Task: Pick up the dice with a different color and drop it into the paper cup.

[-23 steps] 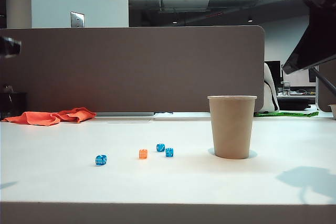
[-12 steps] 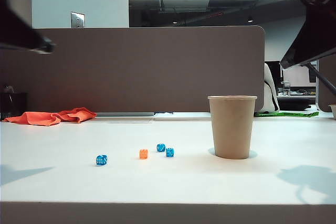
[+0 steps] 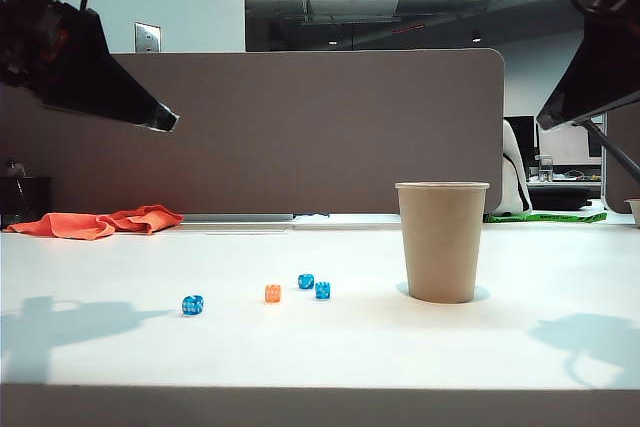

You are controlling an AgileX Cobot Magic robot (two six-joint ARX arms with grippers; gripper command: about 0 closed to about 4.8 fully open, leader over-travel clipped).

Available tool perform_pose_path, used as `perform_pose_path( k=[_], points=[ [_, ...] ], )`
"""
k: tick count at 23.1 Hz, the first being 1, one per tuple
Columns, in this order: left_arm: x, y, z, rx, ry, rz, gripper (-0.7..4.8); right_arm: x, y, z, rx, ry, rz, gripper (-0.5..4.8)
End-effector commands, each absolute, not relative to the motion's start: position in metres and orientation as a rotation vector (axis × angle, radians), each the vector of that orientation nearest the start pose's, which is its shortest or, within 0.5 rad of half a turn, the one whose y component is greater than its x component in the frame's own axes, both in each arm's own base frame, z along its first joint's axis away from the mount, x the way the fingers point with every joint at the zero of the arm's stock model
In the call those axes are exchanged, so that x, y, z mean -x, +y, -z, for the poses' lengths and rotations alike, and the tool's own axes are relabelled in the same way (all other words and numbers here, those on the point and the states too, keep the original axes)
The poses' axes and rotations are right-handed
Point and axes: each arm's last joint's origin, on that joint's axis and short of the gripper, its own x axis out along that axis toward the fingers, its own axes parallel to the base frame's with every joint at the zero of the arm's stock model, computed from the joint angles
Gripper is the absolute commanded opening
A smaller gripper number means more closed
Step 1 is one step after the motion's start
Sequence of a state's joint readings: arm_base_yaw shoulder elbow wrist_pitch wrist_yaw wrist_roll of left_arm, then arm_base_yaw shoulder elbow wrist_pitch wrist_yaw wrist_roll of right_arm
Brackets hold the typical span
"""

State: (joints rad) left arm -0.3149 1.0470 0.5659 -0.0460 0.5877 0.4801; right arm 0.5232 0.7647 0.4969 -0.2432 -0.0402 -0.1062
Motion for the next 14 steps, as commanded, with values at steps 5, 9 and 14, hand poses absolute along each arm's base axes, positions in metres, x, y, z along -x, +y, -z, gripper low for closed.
perform_pose_path(
  k=[5, 9, 14],
  points=[
    [-0.199, -0.082, -0.226, -0.487, 0.234, 1.043, -0.06, -0.144, 0.085, -0.236, 0.215, 0.450, -0.584, -0.01],
    [-0.205, -0.086, -0.217, -0.480, 0.221, 1.118, -0.06, -0.144, 0.085, -0.237, 0.213, 0.443, -0.584, -0.01],
    [-0.220, -0.092, -0.193, -0.431, 0.288, 1.189, 0.05, -0.145, 0.085, -0.238, 0.211, 0.432, -0.584, -0.01]
  ],
)
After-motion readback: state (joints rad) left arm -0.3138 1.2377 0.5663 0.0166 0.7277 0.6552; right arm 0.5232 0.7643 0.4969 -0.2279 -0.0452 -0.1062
